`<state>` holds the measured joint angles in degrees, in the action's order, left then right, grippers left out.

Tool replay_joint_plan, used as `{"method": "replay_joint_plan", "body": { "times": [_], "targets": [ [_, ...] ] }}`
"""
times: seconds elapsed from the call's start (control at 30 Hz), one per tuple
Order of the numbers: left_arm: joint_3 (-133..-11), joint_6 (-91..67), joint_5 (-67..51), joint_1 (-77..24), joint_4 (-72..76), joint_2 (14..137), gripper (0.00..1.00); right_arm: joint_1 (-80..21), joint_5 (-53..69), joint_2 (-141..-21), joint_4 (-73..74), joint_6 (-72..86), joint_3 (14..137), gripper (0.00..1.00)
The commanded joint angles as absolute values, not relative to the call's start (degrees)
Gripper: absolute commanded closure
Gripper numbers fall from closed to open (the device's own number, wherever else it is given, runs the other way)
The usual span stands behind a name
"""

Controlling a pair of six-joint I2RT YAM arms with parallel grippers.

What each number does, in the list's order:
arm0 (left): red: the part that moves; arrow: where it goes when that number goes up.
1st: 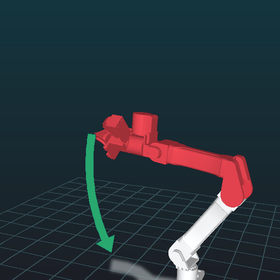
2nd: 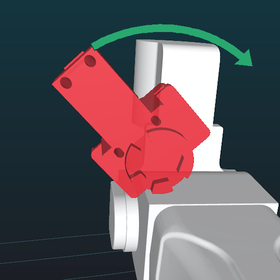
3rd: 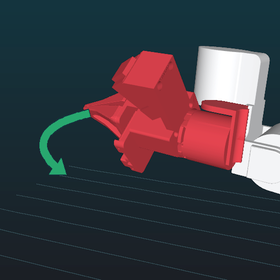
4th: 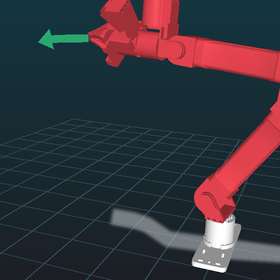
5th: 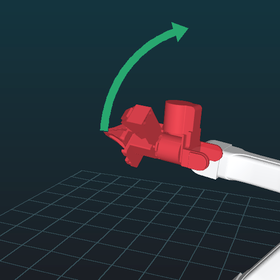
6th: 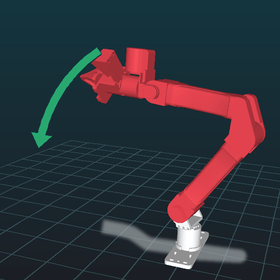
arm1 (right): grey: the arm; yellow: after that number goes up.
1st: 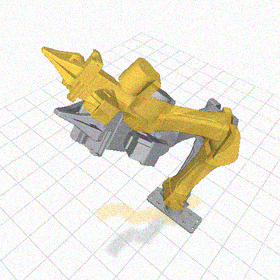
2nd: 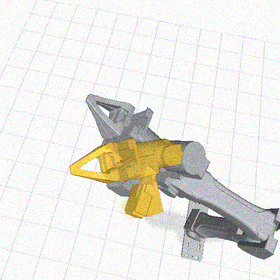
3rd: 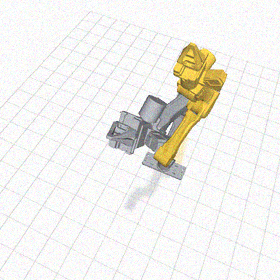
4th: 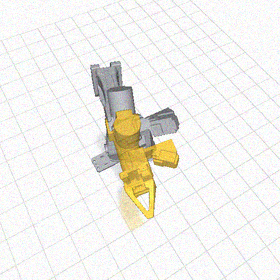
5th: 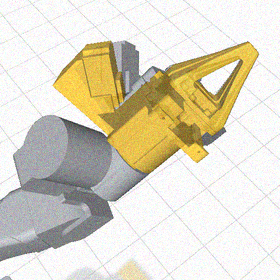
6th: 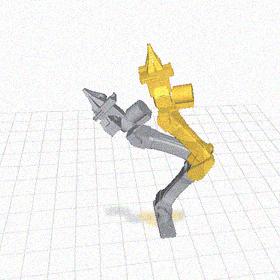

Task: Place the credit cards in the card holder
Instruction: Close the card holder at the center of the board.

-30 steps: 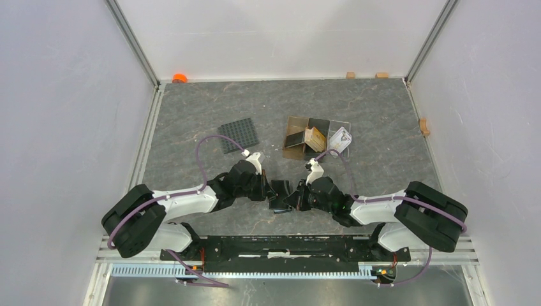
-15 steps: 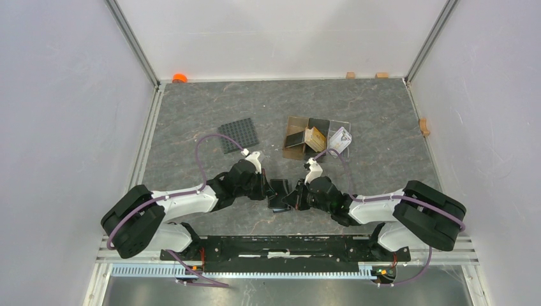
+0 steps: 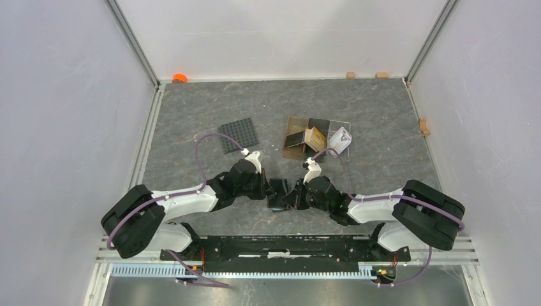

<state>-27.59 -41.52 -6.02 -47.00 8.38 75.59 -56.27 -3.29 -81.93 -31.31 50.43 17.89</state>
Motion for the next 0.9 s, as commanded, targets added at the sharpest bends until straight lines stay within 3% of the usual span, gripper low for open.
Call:
{"method": "replay_joint_plan", "body": {
  "times": [0.0,0.87],
  "targets": [
    [-30.58,-39.42,-5.18,-47.02,12.1,76.37,0.98,-56.95,-8.81,-85.7,-16.17,43.79,16.48,1.0],
    [-30.58,-39.82,-8.16,-47.01,15.73,82.13,0.98,-57.07,-8.84,-86.66,-15.58,43.42,17.24,1.0]
  ]
}}
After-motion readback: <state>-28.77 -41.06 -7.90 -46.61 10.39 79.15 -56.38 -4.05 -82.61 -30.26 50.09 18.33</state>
